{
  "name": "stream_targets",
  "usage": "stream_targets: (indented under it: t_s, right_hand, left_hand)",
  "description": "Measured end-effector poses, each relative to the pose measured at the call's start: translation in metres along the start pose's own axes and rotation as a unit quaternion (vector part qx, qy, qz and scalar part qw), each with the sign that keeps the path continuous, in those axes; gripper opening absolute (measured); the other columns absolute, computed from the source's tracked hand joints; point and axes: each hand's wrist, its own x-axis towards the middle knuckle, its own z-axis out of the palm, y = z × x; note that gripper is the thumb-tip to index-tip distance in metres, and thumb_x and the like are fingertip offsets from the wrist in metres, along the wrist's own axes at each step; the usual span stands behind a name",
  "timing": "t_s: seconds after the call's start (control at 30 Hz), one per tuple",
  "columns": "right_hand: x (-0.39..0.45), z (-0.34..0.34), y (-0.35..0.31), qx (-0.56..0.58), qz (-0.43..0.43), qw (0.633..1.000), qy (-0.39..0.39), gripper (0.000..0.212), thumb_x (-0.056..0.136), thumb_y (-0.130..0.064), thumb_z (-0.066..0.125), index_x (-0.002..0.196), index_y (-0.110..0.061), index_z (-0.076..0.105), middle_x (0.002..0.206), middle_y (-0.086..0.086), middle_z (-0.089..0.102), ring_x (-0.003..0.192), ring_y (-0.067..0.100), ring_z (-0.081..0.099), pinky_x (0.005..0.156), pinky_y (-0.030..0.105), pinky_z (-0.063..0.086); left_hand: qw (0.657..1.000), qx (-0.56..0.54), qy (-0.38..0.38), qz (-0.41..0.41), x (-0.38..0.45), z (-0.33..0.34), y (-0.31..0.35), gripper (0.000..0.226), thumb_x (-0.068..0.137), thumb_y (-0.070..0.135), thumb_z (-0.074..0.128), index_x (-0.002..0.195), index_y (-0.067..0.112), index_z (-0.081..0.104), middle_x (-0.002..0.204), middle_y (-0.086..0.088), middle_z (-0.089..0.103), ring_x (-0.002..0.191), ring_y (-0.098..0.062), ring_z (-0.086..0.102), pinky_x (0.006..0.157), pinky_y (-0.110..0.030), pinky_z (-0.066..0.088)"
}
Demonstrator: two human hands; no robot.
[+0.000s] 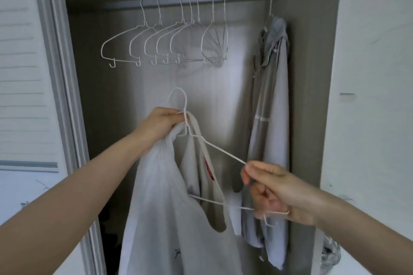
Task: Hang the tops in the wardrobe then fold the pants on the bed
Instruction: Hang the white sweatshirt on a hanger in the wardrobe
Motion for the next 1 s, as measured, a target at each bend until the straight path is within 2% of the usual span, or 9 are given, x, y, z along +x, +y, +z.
stream_targets:
  t_s: [0.1, 0.3, 0.47, 0.57, 0.67, 0.77, 0.87, 0.93, 1.0]
  right_hand:
    - [0.009, 0.007, 0.024, 0.061, -0.077, 0.995, 0.012, 0.029, 0.092, -0.035, 0.049, 0.077, -0.012, 0.057, 0.038, 0.001, 0.036, 0.030, 0.009, 0.027, 0.058, 0.033, 0.037]
    - [0.014, 0.018, 0.024, 0.246, -0.117, 0.962, -0.006, 0.034, 0.092, -0.035, 0.044, 0.074, -0.010, 0.058, 0.033, -0.002, 0.020, 0.035, 0.017, 0.010, 0.060, 0.034, 0.042]
    - [0.011, 0.029, 0.017, 0.222, -0.134, 0.965, -0.050, 0.036, 0.095, -0.038, 0.047, 0.079, -0.008, 0.060, 0.038, 0.000, 0.025, 0.037, 0.014, 0.021, 0.061, 0.034, 0.042]
    - [0.011, 0.034, 0.013, 0.218, -0.107, 0.957, -0.157, 0.040, 0.087, -0.051, 0.061, 0.090, -0.010, 0.062, 0.057, 0.006, 0.050, 0.053, 0.019, 0.048, 0.066, 0.039, 0.047]
    - [0.016, 0.041, 0.016, 0.302, -0.061, 0.933, -0.184, 0.058, 0.087, -0.061, 0.049, 0.100, -0.008, 0.067, 0.094, 0.013, 0.064, 0.085, 0.026, 0.062, 0.076, 0.043, 0.047]
    - [0.028, 0.043, 0.032, 0.253, -0.047, 0.957, -0.133, 0.055, 0.092, -0.047, 0.039, 0.115, -0.005, 0.067, 0.120, 0.016, 0.064, 0.109, 0.024, 0.062, 0.084, 0.040, 0.050]
    - [0.035, 0.035, 0.045, 0.212, -0.035, 0.966, -0.145, 0.051, 0.093, -0.034, 0.044, 0.134, -0.004, 0.052, 0.142, 0.015, 0.049, 0.134, 0.024, 0.045, 0.105, 0.051, 0.041]
    - [0.033, 0.033, 0.049, 0.180, -0.026, 0.970, -0.160, 0.055, 0.090, -0.035, 0.052, 0.138, -0.009, 0.049, 0.145, 0.012, 0.046, 0.137, 0.021, 0.040, 0.108, 0.055, 0.036]
    - [0.030, 0.039, 0.054, 0.083, -0.006, 0.985, -0.149, 0.048, 0.080, -0.033, 0.061, 0.127, -0.026, 0.062, 0.137, 0.003, 0.056, 0.130, 0.009, 0.047, 0.104, 0.043, 0.041]
  left_hand:
    - [0.996, -0.059, -0.054, 0.029, -0.012, -0.009, 0.013, 0.026, 0.097, 0.011, 0.052, 0.114, 0.001, 0.069, 0.108, -0.011, 0.070, 0.104, -0.022, 0.064, 0.101, -0.034, 0.045]
    - [0.979, 0.080, -0.077, 0.173, -0.020, -0.027, 0.028, 0.037, 0.102, 0.014, 0.044, 0.136, 0.022, 0.055, 0.118, 0.001, 0.059, 0.118, -0.008, 0.053, 0.104, -0.016, 0.034]
    - [0.949, 0.200, -0.050, 0.238, -0.024, -0.029, 0.017, 0.033, 0.101, 0.028, 0.047, 0.092, 0.000, 0.061, 0.076, -0.010, 0.052, 0.068, -0.013, 0.049, 0.065, -0.026, 0.038]
    - [0.963, 0.133, -0.012, 0.235, -0.027, -0.022, 0.017, 0.047, 0.101, 0.028, 0.049, 0.073, -0.009, 0.044, 0.066, -0.011, 0.031, 0.057, -0.014, 0.031, 0.053, -0.025, 0.028]
    - [0.979, 0.043, 0.019, 0.200, -0.027, -0.019, 0.018, 0.050, 0.099, 0.029, 0.053, 0.074, -0.014, 0.047, 0.068, -0.010, 0.034, 0.061, -0.019, 0.032, 0.058, -0.028, 0.029]
    - [0.981, 0.009, 0.050, 0.190, -0.024, -0.018, 0.015, 0.044, 0.098, 0.028, 0.055, 0.082, -0.012, 0.061, 0.072, -0.013, 0.046, 0.069, -0.018, 0.042, 0.067, -0.027, 0.034]
    - [0.979, 0.029, 0.066, 0.193, -0.023, -0.018, 0.008, 0.041, 0.098, 0.023, 0.055, 0.081, -0.013, 0.063, 0.060, 0.012, 0.055, 0.061, -0.003, 0.046, 0.062, -0.012, 0.036]
    - [0.979, 0.025, 0.079, 0.185, -0.023, -0.017, 0.006, 0.039, 0.098, 0.023, 0.055, 0.080, -0.010, 0.065, 0.056, 0.015, 0.054, 0.055, 0.002, 0.044, 0.059, -0.010, 0.035]
    - [0.978, 0.015, 0.100, 0.183, -0.022, -0.018, 0.005, 0.038, 0.099, 0.024, 0.054, 0.078, -0.005, 0.067, 0.054, 0.014, 0.049, 0.052, 0.001, 0.040, 0.056, -0.011, 0.033]
